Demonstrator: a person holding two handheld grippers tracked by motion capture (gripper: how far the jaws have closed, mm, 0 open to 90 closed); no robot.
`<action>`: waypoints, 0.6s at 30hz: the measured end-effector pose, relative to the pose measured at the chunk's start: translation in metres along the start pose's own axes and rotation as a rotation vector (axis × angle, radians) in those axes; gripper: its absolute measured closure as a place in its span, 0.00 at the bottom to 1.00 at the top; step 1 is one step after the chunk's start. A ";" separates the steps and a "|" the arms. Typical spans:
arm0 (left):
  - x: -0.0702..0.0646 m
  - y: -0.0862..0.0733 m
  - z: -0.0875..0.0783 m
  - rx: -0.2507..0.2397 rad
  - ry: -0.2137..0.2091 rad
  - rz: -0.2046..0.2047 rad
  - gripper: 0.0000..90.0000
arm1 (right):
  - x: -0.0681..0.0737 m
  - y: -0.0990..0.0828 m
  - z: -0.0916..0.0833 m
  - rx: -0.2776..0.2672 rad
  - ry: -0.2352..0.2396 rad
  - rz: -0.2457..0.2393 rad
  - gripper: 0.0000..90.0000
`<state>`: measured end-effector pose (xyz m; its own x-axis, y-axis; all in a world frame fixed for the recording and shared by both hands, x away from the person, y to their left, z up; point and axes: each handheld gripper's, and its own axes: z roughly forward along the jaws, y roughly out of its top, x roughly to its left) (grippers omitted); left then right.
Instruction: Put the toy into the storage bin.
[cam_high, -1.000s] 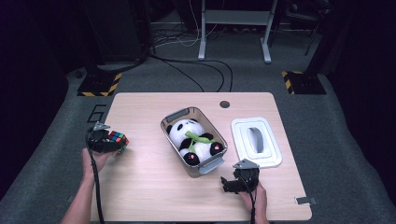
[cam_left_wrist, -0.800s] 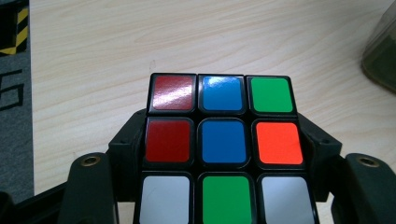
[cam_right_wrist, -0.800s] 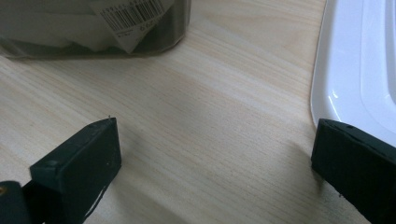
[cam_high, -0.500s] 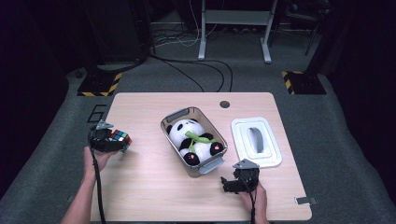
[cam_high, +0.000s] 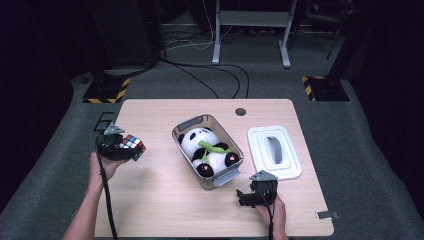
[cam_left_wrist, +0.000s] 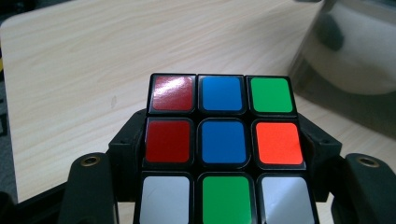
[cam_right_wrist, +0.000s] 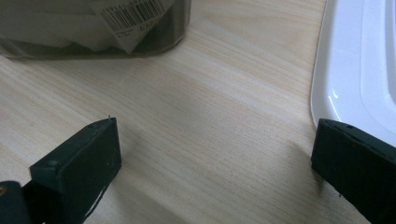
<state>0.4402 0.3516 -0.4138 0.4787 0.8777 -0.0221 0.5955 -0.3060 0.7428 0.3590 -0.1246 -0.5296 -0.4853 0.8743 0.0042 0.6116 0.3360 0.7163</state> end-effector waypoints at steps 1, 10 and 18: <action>-0.002 0.003 -0.003 -0.004 -0.005 0.001 0.38 | 0.000 0.000 0.000 0.000 0.000 0.000 0.01; -0.018 0.023 -0.021 -0.028 -0.035 0.037 0.38 | 0.000 0.000 0.000 0.000 0.000 0.000 0.01; -0.026 0.036 -0.025 -0.038 -0.067 0.050 0.38 | 0.000 0.000 0.000 0.000 0.000 0.000 0.01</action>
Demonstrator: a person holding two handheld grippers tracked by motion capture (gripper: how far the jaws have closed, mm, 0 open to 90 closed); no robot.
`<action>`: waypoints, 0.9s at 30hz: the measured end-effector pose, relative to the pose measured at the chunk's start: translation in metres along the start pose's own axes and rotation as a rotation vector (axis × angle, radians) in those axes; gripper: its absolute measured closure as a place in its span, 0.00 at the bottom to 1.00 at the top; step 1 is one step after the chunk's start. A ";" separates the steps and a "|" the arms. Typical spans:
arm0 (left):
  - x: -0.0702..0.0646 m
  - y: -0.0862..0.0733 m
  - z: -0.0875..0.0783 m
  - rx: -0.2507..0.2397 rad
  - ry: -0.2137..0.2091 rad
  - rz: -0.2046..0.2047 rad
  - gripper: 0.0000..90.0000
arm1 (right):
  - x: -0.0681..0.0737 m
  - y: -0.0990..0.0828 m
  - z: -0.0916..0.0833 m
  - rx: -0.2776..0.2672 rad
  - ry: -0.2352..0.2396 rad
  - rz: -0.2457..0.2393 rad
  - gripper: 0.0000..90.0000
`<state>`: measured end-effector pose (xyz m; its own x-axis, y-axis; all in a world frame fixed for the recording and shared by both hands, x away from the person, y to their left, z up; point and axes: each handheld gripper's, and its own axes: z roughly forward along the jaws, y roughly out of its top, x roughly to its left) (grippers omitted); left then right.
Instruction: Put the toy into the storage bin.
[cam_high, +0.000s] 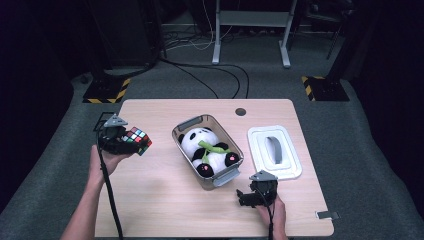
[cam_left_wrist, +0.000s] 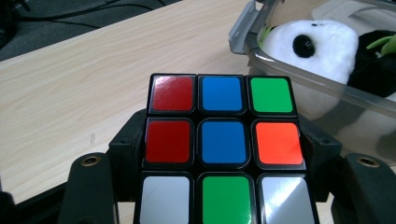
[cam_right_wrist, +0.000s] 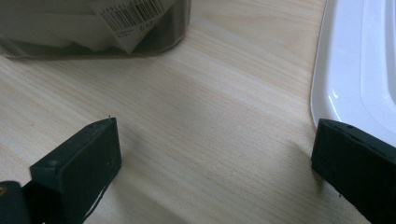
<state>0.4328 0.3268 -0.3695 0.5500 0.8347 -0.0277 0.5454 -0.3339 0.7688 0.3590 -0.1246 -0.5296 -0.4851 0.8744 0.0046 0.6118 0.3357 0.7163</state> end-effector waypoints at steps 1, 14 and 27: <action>-0.001 0.002 0.000 0.004 -0.002 0.006 0.38 | 0.000 0.000 0.000 0.000 0.000 0.000 0.01; -0.030 0.030 0.001 -0.016 -0.070 0.058 0.38 | 0.000 0.000 0.000 0.000 0.000 0.000 0.01; -0.066 0.053 0.017 -0.002 -0.148 0.134 0.38 | 0.000 0.000 0.000 0.000 0.000 0.002 0.01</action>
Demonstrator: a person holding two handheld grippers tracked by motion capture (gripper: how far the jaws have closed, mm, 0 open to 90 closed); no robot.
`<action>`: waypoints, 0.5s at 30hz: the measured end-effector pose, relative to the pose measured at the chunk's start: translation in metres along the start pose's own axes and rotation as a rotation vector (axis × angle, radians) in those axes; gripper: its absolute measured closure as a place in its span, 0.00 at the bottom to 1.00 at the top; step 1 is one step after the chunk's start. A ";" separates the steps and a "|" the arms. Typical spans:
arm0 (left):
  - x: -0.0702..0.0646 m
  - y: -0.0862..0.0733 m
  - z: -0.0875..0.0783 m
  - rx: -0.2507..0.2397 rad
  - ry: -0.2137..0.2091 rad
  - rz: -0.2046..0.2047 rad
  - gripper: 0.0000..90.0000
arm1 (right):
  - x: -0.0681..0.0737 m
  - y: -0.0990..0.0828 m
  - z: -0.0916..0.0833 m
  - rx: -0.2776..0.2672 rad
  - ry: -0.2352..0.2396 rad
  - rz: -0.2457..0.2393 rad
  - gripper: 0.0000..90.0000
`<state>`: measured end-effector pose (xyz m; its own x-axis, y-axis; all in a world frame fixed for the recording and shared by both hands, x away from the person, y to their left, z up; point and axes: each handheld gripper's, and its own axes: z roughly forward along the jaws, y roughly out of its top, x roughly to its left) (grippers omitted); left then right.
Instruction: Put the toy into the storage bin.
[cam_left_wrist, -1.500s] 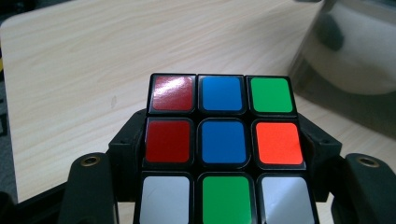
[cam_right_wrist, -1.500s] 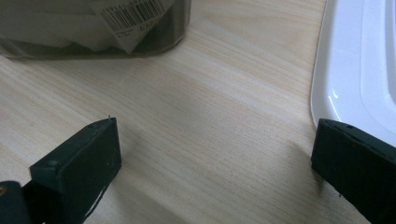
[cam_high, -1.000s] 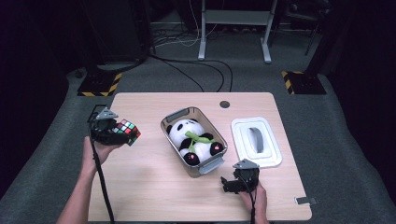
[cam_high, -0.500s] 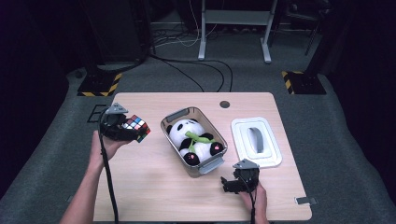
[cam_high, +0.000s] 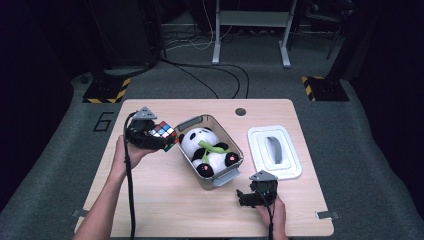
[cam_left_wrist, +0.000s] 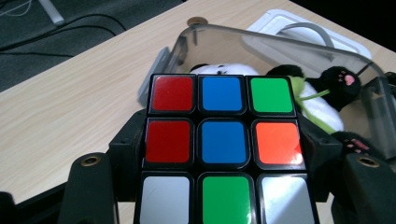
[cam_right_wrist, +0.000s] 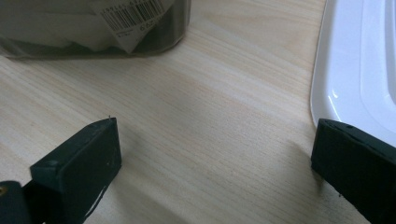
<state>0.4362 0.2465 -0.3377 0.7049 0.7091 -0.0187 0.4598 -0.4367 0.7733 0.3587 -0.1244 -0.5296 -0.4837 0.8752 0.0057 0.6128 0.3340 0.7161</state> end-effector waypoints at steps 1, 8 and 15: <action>-0.003 0.002 0.002 -0.007 -0.003 0.000 0.38 | -0.001 0.000 0.000 -0.003 0.001 -0.012 0.01; -0.017 0.011 0.017 0.005 -0.048 0.016 0.38 | 0.000 0.000 0.000 -0.001 0.000 -0.005 0.01; -0.030 0.019 0.026 0.003 -0.077 0.038 0.38 | -0.001 0.000 0.000 -0.003 0.001 -0.011 0.01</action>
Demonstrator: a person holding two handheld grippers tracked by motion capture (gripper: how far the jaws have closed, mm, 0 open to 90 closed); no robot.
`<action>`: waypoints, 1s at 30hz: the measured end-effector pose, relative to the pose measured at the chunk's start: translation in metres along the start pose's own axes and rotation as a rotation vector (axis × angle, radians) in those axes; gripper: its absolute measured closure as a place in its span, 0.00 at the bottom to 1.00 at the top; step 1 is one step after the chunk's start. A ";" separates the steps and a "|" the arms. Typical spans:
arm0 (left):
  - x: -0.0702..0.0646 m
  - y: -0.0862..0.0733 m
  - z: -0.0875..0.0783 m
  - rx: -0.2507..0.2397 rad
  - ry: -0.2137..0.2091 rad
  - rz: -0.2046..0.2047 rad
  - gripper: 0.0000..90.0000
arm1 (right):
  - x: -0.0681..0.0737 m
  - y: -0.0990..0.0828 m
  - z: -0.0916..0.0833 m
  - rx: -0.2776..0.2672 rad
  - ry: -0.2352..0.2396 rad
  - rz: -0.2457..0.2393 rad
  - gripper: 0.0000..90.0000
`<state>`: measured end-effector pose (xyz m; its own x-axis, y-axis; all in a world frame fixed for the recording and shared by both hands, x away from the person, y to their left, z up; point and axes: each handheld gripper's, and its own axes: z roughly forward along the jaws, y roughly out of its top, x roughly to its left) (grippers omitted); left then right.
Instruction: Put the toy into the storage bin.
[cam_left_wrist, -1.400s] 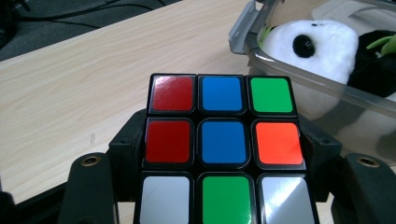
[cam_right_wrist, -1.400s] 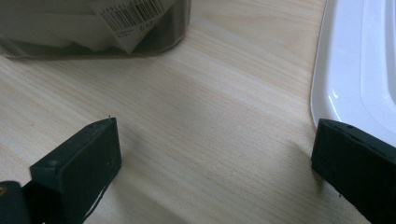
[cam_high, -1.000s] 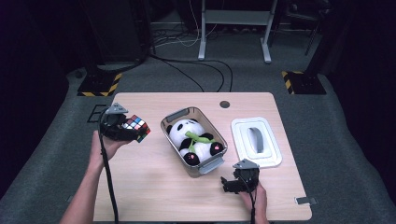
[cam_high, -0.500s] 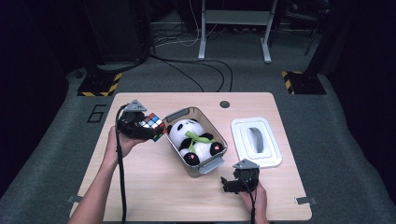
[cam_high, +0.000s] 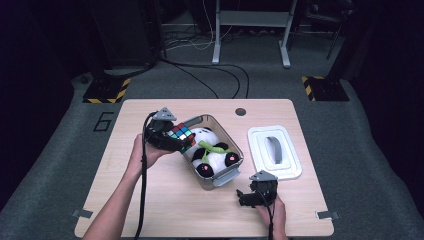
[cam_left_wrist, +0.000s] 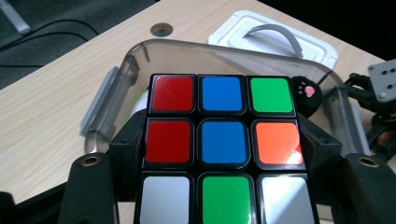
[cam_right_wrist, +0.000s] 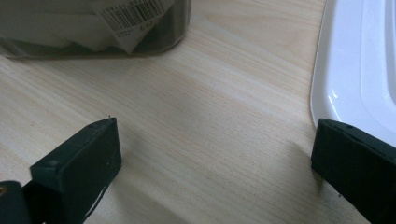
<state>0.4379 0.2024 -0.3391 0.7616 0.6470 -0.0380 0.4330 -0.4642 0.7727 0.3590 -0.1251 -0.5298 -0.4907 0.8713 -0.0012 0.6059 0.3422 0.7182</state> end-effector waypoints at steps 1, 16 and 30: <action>-0.002 0.001 0.002 -0.004 -0.003 -0.002 0.38 | 0.000 0.000 0.000 0.000 0.000 -0.002 0.01; -0.027 0.007 0.031 0.028 -0.088 0.034 0.38 | 0.000 0.000 0.000 0.000 0.000 0.002 0.01; -0.053 0.014 0.058 0.071 -0.154 0.081 0.38 | 0.000 0.000 0.000 0.001 0.000 0.002 0.01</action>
<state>0.4315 0.1269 -0.3632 0.8577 0.5082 -0.0780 0.3960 -0.5562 0.7306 0.3588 -0.1250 -0.5298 -0.4895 0.8720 -0.0001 0.6071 0.3408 0.7179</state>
